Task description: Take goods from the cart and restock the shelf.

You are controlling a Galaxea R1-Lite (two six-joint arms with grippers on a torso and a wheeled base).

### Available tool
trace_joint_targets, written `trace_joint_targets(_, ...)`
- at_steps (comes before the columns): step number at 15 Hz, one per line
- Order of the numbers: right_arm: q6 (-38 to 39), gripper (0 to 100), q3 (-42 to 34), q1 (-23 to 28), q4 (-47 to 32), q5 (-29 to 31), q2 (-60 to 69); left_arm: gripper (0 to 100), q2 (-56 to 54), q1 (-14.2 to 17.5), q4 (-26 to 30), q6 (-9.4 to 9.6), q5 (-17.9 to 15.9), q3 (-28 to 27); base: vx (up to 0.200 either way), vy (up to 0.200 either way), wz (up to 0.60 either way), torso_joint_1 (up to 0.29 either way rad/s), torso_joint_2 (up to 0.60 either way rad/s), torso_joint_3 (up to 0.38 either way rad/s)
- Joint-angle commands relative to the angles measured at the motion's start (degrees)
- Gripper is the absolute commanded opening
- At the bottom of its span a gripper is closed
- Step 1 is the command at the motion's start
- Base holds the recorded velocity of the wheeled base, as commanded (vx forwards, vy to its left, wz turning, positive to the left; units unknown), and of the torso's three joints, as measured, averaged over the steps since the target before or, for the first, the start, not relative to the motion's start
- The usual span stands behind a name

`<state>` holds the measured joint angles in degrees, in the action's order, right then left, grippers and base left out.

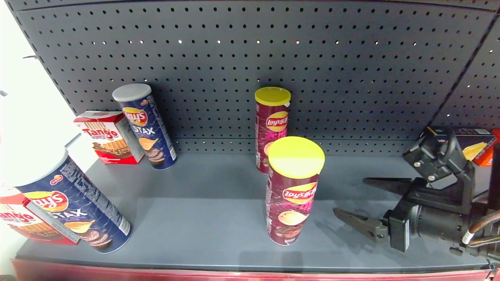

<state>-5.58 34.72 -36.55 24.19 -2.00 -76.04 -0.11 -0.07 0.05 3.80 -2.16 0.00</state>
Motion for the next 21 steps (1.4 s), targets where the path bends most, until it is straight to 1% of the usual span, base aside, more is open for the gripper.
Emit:
trace_joint_targets(1,-0.04,100,1.14,-1.33,-0.02,-0.11,-3.5,100,0.11,-0.01,0.04,0.06,0.05,0.0,0.0,0.0,0.0,0.0,0.0,0.0)
trace_joint_targets(3,-0.13,100,2.37,-2.21,-0.02,-0.11,-5.34,100,0.11,0.07,0.04,0.06,0.05,0.0,0.0,0.0,0.0,0.0,0.0,0.0)
trace_joint_targets(7,-1.36,100,4.74,-2.12,0.34,-0.11,-8.24,100,0.11,0.07,0.04,0.06,0.14,0.0,0.0,0.0,0.0,0.0,0.0,0.0)
trace_joint_targets(16,-1.54,100,6.68,-2.48,1.13,-0.11,-11.41,100,0.11,0.07,0.04,0.06,0.14,0.0,0.0,0.0,0.0,0.0,0.0,0.0)
trace_joint_targets(19,-1.8,100,6.59,-3.44,1.21,-0.11,-11.41,100,0.11,0.07,0.04,0.06,0.14,0.0,0.0,0.0,0.0,0.0,0.0,0.0)
trace_joint_targets(21,-1.71,100,6.5,-3.09,1.21,-0.11,-10.88,100,0.11,-0.01,0.04,0.06,0.14,0.0,0.0,0.0,0.0,0.0,0.0,0.0)
